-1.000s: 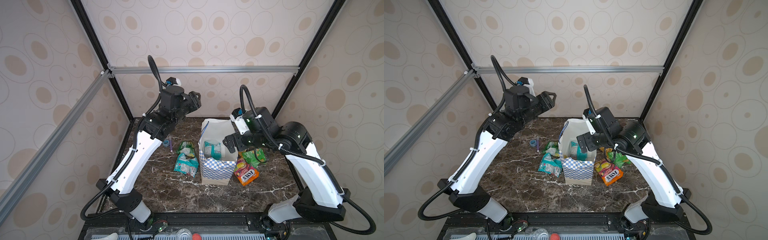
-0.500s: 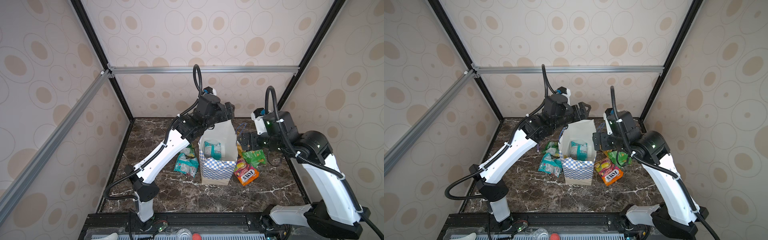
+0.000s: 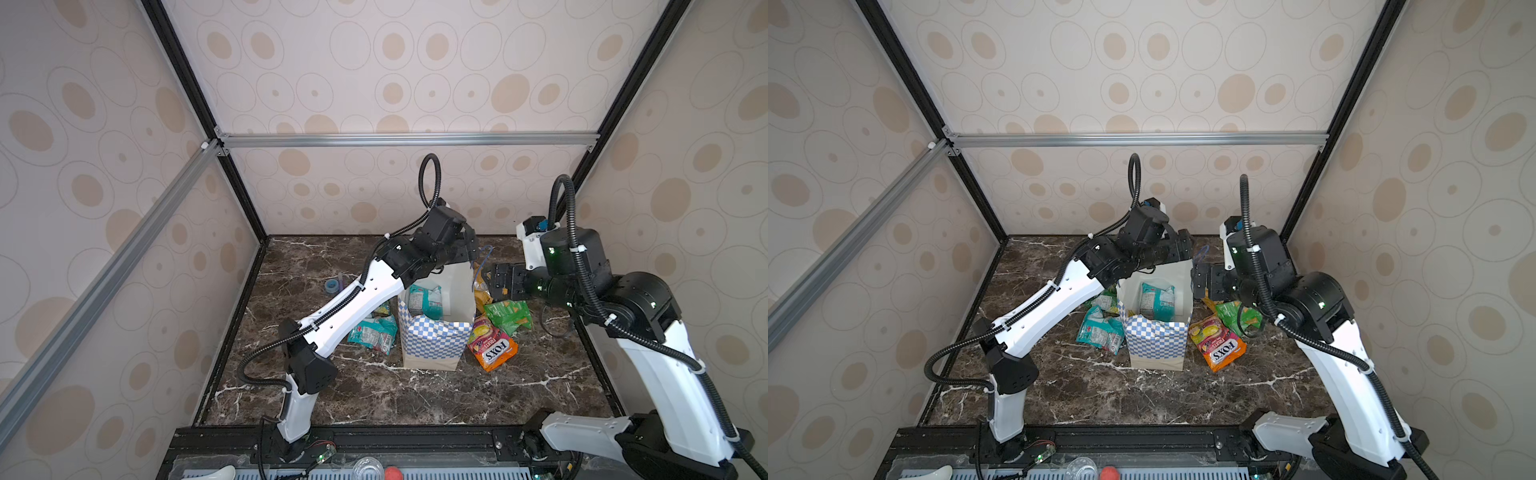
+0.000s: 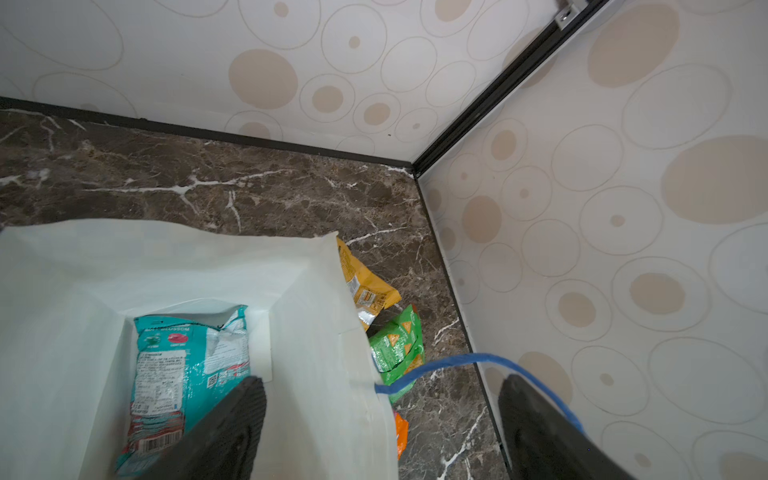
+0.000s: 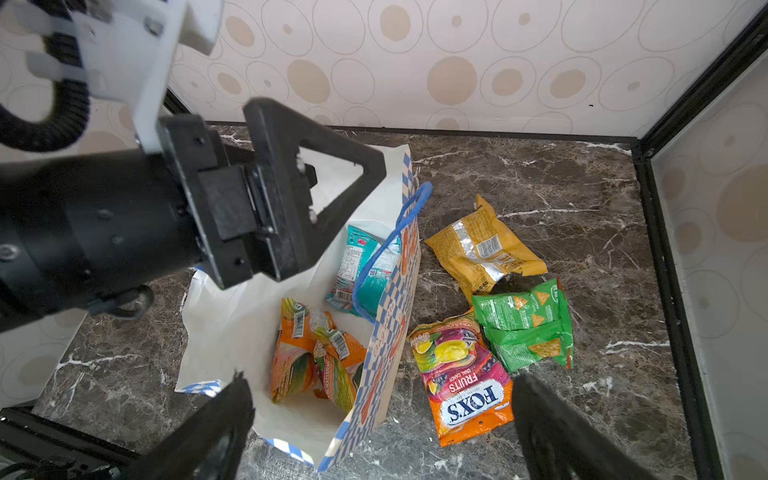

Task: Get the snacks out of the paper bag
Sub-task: 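Swing the left gripper over the bag and lower it inside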

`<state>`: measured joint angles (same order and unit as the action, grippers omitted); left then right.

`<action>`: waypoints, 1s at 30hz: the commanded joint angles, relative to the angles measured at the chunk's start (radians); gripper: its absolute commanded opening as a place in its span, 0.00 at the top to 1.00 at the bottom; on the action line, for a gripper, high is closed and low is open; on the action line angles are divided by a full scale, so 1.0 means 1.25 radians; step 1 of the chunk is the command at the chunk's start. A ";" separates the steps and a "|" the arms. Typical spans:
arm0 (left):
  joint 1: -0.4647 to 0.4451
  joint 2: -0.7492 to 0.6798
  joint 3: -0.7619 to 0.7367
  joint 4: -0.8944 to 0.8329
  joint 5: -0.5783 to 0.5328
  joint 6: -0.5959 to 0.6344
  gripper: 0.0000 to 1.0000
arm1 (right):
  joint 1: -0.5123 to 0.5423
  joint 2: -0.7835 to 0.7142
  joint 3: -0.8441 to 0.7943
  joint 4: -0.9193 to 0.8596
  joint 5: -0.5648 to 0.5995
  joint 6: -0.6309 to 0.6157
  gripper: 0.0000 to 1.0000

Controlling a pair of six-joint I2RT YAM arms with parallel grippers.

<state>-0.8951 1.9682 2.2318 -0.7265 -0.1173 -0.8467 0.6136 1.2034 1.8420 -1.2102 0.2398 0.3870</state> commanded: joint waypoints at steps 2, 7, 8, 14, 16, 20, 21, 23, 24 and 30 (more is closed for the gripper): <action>-0.005 -0.018 -0.065 -0.050 -0.041 0.037 0.12 | -0.006 -0.022 -0.006 0.005 0.010 0.012 0.00; -0.004 -0.036 -0.158 -0.043 -0.015 0.023 0.11 | -0.010 -0.033 -0.021 0.009 0.011 0.018 0.00; -0.003 -0.033 -0.171 -0.043 0.003 0.021 0.11 | -0.010 -0.035 -0.024 0.012 0.008 0.019 0.00; 0.004 0.009 -0.170 -0.111 0.099 0.013 0.10 | -0.011 -0.036 -0.029 0.011 0.002 0.024 0.00; 0.004 0.012 -0.175 -0.134 0.109 0.015 0.10 | -0.010 -0.038 -0.033 0.013 0.002 0.025 0.00; 0.004 0.016 -0.204 -0.185 0.141 0.042 0.10 | -0.012 -0.037 -0.032 0.018 0.000 0.023 0.00; 0.004 0.019 -0.208 -0.196 0.148 0.049 0.10 | -0.012 -0.036 -0.034 0.019 0.001 0.022 0.00; 0.004 0.035 -0.209 -0.219 0.161 0.064 0.10 | -0.011 -0.036 -0.035 0.025 0.000 0.023 0.00; 0.004 0.044 -0.206 -0.227 0.166 0.071 0.10 | -0.011 -0.037 -0.036 0.028 -0.001 0.022 0.00; 0.002 0.095 -0.213 -0.232 0.164 0.098 0.10 | -0.011 -0.034 -0.035 0.024 -0.008 0.024 0.00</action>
<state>-0.8928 2.0659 1.9713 -0.9630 0.0853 -0.7658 0.6052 1.1675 1.8050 -1.1812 0.2337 0.4042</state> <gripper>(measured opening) 0.902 0.997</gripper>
